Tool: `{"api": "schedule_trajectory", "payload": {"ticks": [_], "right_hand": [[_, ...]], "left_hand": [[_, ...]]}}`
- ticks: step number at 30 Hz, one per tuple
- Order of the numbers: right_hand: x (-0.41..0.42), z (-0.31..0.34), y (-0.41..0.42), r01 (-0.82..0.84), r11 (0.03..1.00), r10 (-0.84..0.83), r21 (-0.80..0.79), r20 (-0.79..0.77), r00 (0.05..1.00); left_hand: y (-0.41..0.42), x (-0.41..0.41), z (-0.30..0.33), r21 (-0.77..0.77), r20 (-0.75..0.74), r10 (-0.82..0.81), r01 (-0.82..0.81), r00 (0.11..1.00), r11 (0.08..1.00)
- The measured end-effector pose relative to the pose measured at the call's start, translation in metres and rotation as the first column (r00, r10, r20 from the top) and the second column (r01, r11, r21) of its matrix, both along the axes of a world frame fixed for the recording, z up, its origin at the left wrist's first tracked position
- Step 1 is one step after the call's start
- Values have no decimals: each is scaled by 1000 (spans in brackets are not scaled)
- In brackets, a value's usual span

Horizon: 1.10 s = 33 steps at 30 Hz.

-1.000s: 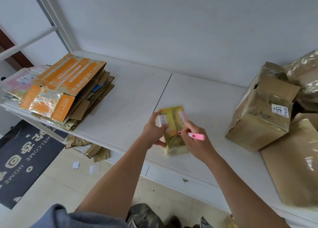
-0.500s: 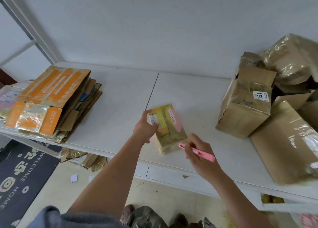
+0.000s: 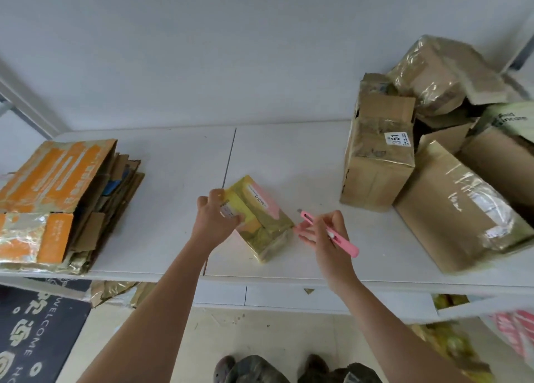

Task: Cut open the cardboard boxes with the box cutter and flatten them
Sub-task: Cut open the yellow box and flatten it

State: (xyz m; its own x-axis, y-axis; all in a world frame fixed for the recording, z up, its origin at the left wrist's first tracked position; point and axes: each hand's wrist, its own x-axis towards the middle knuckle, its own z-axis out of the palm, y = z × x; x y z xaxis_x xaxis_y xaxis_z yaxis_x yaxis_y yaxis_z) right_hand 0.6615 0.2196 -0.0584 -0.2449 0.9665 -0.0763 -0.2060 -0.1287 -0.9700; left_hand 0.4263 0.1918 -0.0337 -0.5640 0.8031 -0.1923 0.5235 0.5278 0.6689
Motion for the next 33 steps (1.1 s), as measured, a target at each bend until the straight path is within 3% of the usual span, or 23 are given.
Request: {"api": "schedule_trajectory", "payload": {"ticks": [4, 9, 13, 17, 21, 30, 33], "right_hand": [[-12, 5, 20, 80, 994, -84, -68, -55, 995], [-32, 29, 44, 64, 998, -63, 6, -51, 997], [-25, 30, 50, 46, 998, -44, 42, -45, 998], [-17, 26, 44, 49, 997, -43, 61, -96, 994], [-19, 20, 37, 38, 999, -40, -15, -136, 990], [-23, 24, 49, -7, 994, 1, 107, 59, 998], [-20, 11, 40, 4, 998, -9, 58, 80, 997]], "left_hand": [[-5, 10, 4, -11, -15, 76, -77, 997, 997], [-10, 32, 0, -35, 32, 224, -223, 974, 974], [-17, 37, 2, 39, -116, 252, -249, 961, 968], [-13, 31, 14, -45, -214, 273, -289, 938, 956], [-18, 27, 7, -201, -148, 245, -271, 958, 941], [-13, 28, 4, -271, -146, 257, -289, 955, 918], [-5, 37, 5, -104, -339, 219, -268, 915, 958]]}}
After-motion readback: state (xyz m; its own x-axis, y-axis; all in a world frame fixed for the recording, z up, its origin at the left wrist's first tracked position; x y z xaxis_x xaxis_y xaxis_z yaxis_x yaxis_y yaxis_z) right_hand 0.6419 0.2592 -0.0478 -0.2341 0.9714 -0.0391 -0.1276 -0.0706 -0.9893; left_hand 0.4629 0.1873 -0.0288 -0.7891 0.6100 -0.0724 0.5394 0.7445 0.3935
